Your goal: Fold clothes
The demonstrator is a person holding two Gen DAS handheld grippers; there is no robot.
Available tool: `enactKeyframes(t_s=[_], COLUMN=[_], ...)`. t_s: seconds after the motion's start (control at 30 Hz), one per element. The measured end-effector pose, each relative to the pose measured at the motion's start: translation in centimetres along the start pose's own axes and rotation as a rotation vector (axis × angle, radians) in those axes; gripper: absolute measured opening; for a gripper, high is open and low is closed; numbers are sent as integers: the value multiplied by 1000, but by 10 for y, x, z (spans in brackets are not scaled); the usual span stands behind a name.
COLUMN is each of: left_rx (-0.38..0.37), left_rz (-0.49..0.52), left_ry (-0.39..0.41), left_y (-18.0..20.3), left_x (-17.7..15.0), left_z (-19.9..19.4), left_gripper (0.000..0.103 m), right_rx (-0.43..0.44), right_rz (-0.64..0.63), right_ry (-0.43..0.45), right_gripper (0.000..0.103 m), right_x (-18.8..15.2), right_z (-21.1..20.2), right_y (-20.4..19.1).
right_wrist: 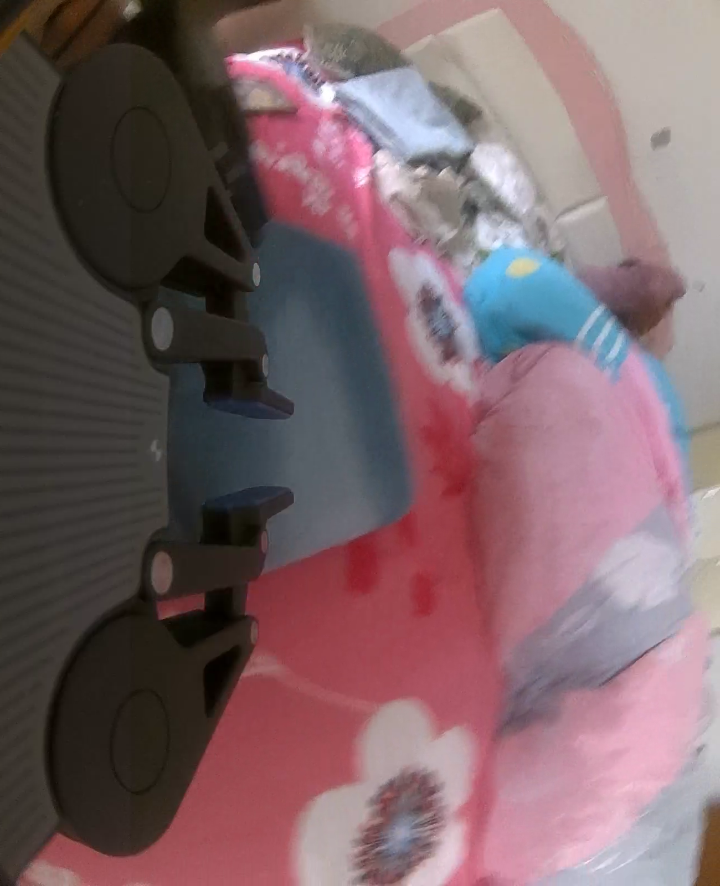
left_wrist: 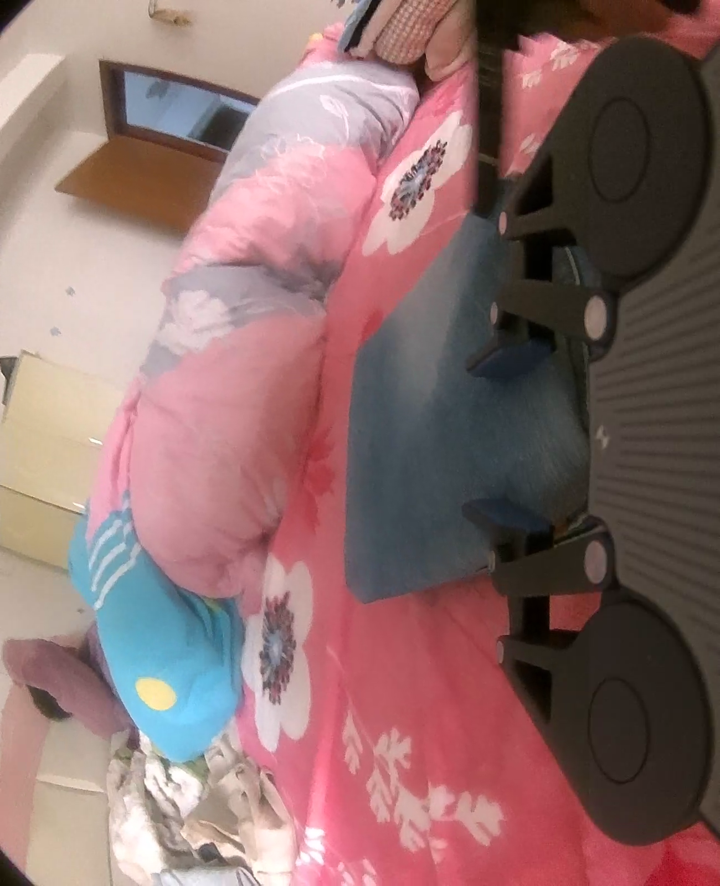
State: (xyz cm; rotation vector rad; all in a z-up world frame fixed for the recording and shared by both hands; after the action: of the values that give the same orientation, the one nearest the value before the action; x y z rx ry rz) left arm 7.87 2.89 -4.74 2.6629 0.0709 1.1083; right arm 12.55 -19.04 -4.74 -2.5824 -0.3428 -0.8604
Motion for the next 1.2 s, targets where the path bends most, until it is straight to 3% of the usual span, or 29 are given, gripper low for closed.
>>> enactKeyframes(t_s=[0.2, 0.6, 0.87, 1.2], left_rx=[66, 131, 187, 168], left_rz=[37, 11, -10, -106], left_ry=[-39, -106, -155, -211], left_y=[13, 22, 24, 13], left_x=[2, 4, 3, 0], left_z=[4, 5, 8, 13], left_gripper=[65, 78, 93, 98], right_rx=[33, 89, 117, 122], right_rz=[-6, 6, 21, 23], right_ry=[23, 71, 82, 86], right_gripper=[26, 26, 26, 27], right_x=[-32, -36, -38, -39], right_z=[26, 23, 24, 24], right_y=[13, 15, 19, 20])
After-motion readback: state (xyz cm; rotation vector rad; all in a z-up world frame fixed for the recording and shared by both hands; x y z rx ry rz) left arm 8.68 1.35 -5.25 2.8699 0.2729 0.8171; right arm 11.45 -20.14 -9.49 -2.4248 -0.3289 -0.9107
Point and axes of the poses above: each gripper's, at about its wrist camera, not at the fingertips, and z roughly the way its jaws point, y to its right, x to its top, the point moved 8 cm from there along z, roughly the way its jaws point, and after that the axes turned 14 degrees about -y, right-handed, at the moved point
